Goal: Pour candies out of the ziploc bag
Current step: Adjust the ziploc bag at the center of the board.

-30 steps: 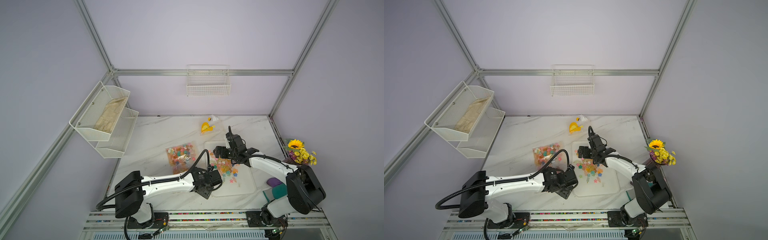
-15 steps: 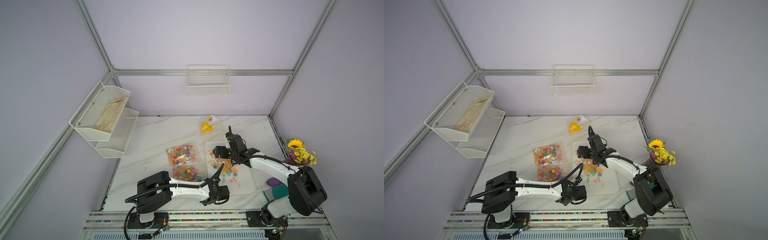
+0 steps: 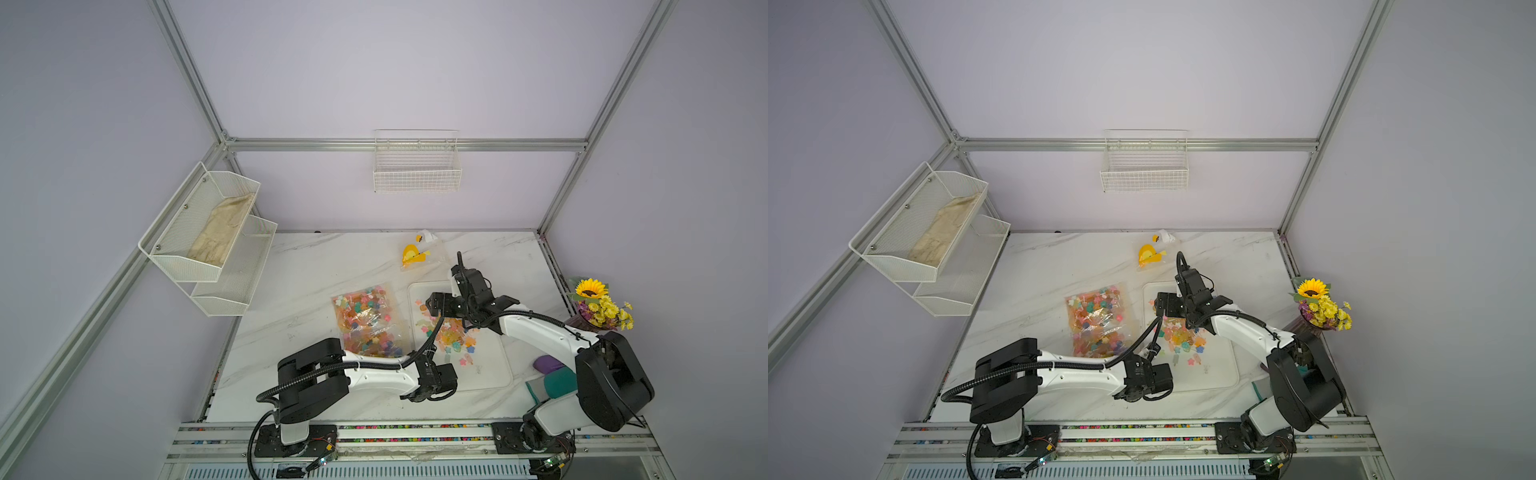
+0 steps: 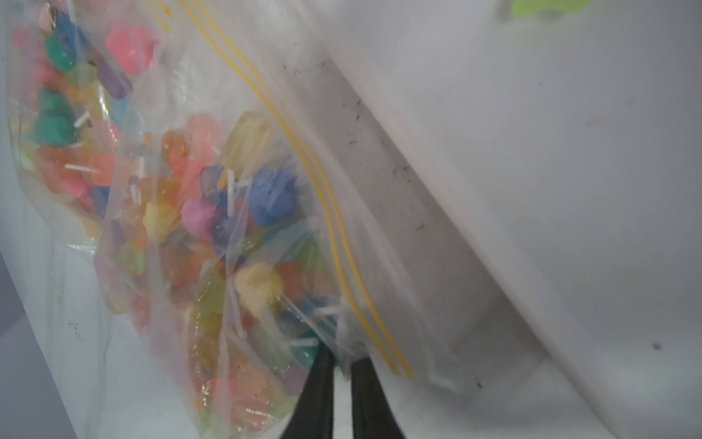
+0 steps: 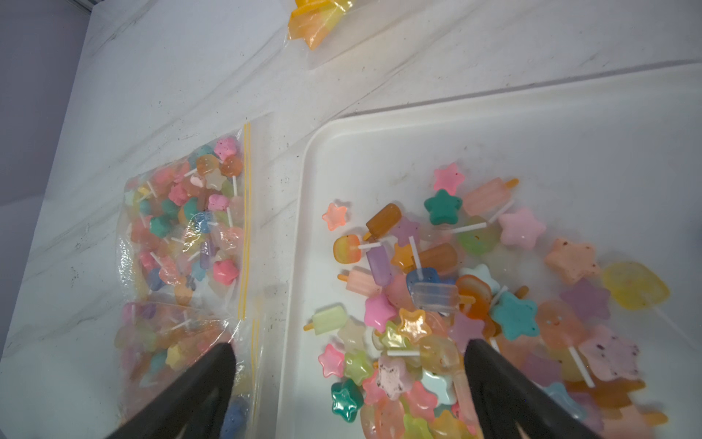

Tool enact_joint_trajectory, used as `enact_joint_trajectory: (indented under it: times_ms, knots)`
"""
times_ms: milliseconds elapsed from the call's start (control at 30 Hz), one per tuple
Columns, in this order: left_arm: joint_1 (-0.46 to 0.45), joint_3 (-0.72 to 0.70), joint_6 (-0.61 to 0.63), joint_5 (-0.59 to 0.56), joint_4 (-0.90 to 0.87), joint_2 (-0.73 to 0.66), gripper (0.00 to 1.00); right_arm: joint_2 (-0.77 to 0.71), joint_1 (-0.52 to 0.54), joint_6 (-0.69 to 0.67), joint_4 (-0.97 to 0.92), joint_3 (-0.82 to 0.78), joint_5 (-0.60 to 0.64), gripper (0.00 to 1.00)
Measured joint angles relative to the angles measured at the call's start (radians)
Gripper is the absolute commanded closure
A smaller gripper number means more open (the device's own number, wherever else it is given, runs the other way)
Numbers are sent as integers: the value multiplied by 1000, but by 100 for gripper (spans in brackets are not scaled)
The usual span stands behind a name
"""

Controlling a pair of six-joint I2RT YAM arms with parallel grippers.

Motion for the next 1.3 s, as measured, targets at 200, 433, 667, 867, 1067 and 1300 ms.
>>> enact_joint_trajectory:
  times_ms: [200, 433, 667, 867, 1067, 1300]
  knots:
    - [45, -36, -45, 0, 16, -75, 100, 0, 0, 2, -4, 5, -5, 3]
    - [123, -162, -115, 8, 79, -288, 100, 2, 6, 35, 5, 16, -101, 7]
    - [197, -291, -153, 45, 173, -499, 100, 104, 97, 134, 73, 20, -264, 15]
    - [198, -295, -159, 61, 201, -519, 100, 215, 169, 191, 93, 53, -343, 22]
    - [198, -296, -170, 72, 211, -519, 100, 243, 188, 234, 127, 76, -372, 38]
    - [198, -296, -169, 80, 222, -523, 89, 282, 210, 269, 176, 82, -397, 68]
